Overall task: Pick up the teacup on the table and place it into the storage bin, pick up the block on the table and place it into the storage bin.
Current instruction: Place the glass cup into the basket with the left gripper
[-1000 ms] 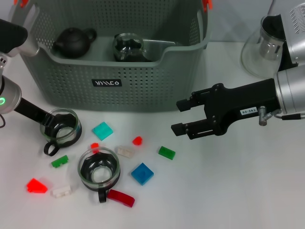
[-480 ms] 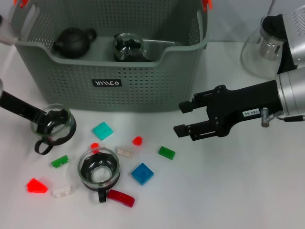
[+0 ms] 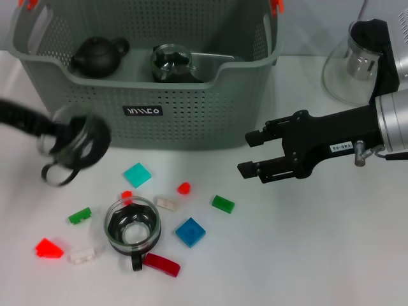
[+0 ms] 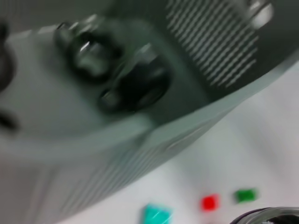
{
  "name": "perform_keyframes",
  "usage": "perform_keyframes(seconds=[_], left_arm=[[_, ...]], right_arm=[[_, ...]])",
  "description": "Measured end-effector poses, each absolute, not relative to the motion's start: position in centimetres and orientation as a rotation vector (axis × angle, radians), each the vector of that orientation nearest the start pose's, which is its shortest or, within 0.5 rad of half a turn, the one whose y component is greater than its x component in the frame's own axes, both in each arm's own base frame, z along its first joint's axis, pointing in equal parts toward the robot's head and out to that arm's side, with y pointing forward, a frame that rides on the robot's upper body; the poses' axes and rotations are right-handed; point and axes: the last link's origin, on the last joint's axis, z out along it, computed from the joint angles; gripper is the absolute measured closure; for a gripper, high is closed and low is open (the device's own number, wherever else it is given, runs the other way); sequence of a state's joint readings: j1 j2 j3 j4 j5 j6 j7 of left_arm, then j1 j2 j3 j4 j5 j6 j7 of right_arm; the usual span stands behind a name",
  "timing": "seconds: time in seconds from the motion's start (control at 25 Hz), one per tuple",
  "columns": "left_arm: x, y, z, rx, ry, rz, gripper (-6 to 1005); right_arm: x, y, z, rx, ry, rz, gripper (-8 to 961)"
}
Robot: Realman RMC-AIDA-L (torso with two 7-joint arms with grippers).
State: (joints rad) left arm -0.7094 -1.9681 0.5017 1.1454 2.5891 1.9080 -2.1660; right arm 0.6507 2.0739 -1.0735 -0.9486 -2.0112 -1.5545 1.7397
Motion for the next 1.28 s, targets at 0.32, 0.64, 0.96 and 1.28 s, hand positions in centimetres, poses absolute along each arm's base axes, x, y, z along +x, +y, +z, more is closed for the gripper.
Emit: perform_keyframes(seconds=[0.32, 0.64, 0.96, 1.28], left_arm=[[-17.3, 37.4, 16.2, -2.702, -0.991, -0.565, 956], [-14.2, 44.1, 15.4, -2.493, -0.881, -0.497, 955], [-15.2, 48.6, 11.3, -2.322, -0.827, -0.271, 956], [-15.8, 49.5, 7.6, -2.282, -0.768, -0.148, 955]], right_arm=[[17.5, 35.7, -1.3, -3.025, 0.482, 0.385, 250], [17.6, 35.7, -1.5, -3.023, 0.524, 0.401, 249], [17.8, 35.4, -2.0, -3.036, 0.56, 0.418, 249], [17.8, 35.3, -2.2, -3.036, 0.573, 0.423, 250]])
